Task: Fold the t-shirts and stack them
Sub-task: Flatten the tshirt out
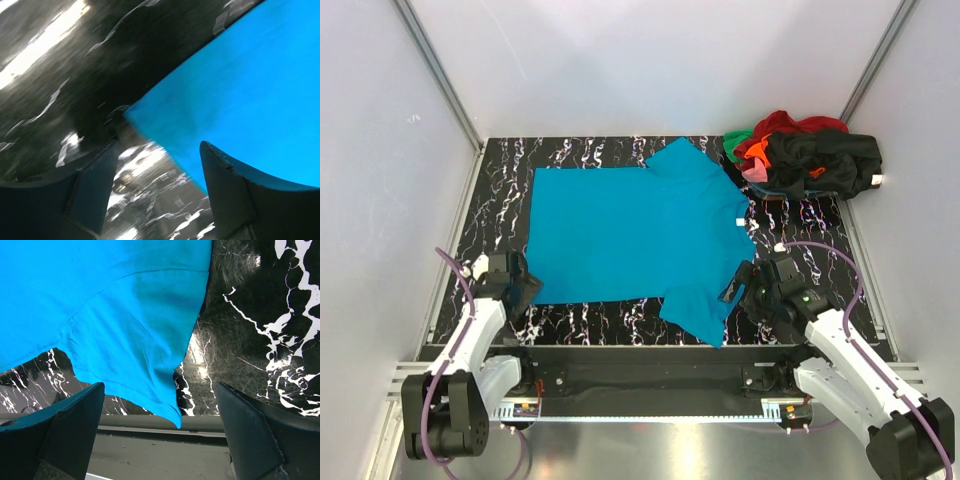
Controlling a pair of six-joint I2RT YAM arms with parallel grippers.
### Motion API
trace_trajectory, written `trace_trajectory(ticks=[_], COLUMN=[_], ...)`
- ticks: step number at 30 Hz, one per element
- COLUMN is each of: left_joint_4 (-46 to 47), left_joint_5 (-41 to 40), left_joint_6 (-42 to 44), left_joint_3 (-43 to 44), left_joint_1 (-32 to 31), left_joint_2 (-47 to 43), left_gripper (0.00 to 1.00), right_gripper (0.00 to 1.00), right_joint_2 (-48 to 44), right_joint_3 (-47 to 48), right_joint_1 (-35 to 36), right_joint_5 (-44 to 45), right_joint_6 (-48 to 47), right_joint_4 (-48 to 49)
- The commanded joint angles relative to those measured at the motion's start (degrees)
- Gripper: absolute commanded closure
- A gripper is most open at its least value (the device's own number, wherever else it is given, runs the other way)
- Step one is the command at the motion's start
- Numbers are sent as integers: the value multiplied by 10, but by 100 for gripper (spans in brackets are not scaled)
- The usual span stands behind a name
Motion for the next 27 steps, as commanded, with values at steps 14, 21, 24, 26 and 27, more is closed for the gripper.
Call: trace_trajectory(ticks=[14,21,24,26,27], left_joint_4=[79,87,88,88,88], left_joint_5=[-18,-9,-9,-7,-7], left_joint_6=[-5,6,9,11,11], left_joint_3=[6,11,9,8,7], left_joint_1=[0,-1,-1,0,-1], left_joint_2=[65,71,64,60,59], left_gripper=[71,100,100,100,100], right_gripper=[0,10,14,17,21], right_joint_2=[-36,-40,-36,-14,-6], right_joint_3=[-25,-52,-53,-50,-45], right_joint_1=[4,14,23,25,29], right_joint_5=[-8,-34,-36,-42,-43], right_joint_6=[62,76,78,69,67], right_joint_4=[-15,-13,-3,0,2])
